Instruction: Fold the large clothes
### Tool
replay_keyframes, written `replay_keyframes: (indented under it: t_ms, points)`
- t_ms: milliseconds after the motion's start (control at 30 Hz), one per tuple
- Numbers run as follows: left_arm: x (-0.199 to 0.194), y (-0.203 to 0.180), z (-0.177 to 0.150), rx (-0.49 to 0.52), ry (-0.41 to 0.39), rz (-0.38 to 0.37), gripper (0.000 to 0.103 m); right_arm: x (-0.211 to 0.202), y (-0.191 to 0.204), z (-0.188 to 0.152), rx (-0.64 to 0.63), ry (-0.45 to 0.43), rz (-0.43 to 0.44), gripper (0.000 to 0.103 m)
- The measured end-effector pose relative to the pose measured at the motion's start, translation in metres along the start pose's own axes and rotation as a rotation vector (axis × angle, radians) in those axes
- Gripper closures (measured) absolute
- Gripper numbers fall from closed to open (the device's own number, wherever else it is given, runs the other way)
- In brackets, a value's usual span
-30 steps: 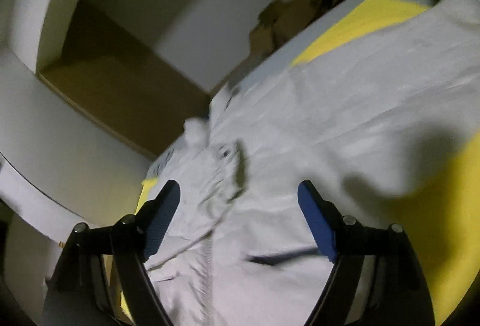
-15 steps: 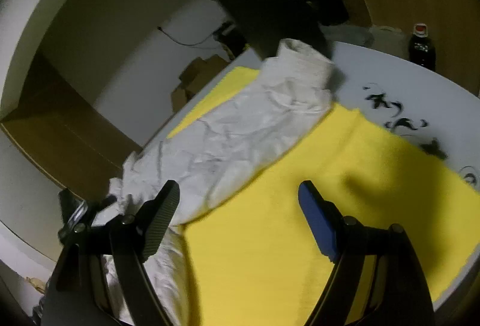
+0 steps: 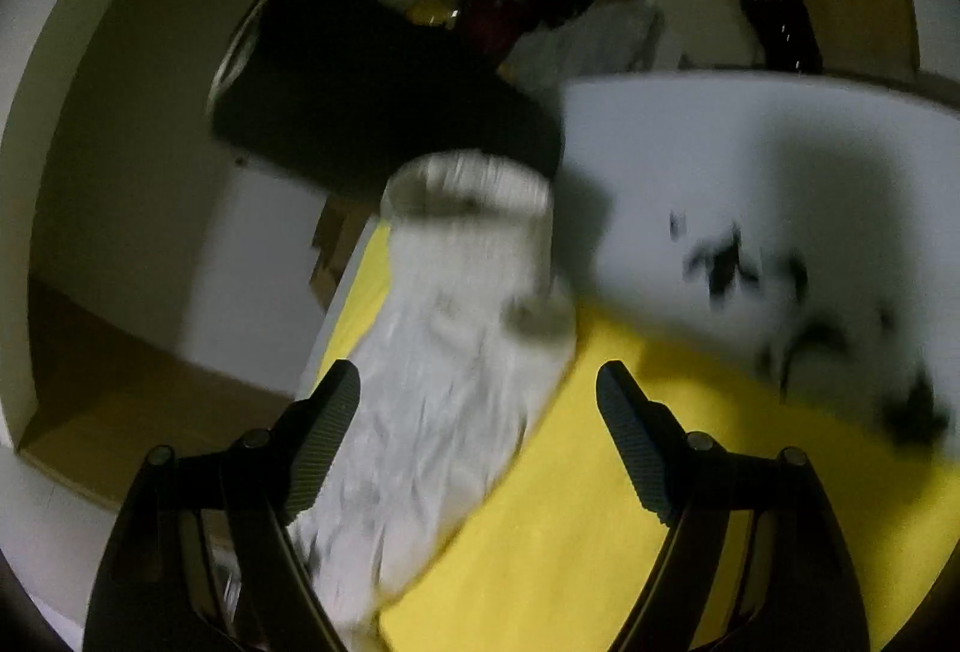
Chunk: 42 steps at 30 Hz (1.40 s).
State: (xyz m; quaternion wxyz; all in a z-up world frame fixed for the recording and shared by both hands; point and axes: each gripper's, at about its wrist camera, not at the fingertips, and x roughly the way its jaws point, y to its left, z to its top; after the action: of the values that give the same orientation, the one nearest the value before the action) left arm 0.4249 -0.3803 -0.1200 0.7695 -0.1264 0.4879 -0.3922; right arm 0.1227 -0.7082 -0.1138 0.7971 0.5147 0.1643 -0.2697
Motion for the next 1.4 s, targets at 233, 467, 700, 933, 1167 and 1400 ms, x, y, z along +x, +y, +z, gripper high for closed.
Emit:
replay_keyframes:
  t_ms: [233,467,700,933,1167,1400]
  points:
    - [-0.002,0.002,-0.001,0.013,-0.01,-0.011,0.0,0.045,0.009,0.032,-0.078,0.03,-0.09,0.023]
    - [-0.003,0.003,-0.006,0.044,-0.03,-0.03,0.001,0.076,0.008,0.026,-0.135,0.069,-0.123,0.024]
    - [-0.003,0.0,-0.008,0.064,-0.048,-0.014,0.0,0.069,0.02,0.03,-0.212,0.032,-0.132,0.09]
    - [-0.015,-0.001,0.002,-0.007,-0.025,-0.038,0.0,-0.011,0.1,0.021,-0.32,-0.131,0.006,0.091]
    - [-0.169,0.003,-0.012,-0.021,-0.229,-0.135,0.0,-0.07,0.244,-0.032,-0.485,-0.101,0.25,0.091]
    - [-0.342,0.09,-0.079,-0.141,-0.459,-0.077,0.0,-0.065,0.357,-0.169,-0.647,0.114,0.384,0.091]
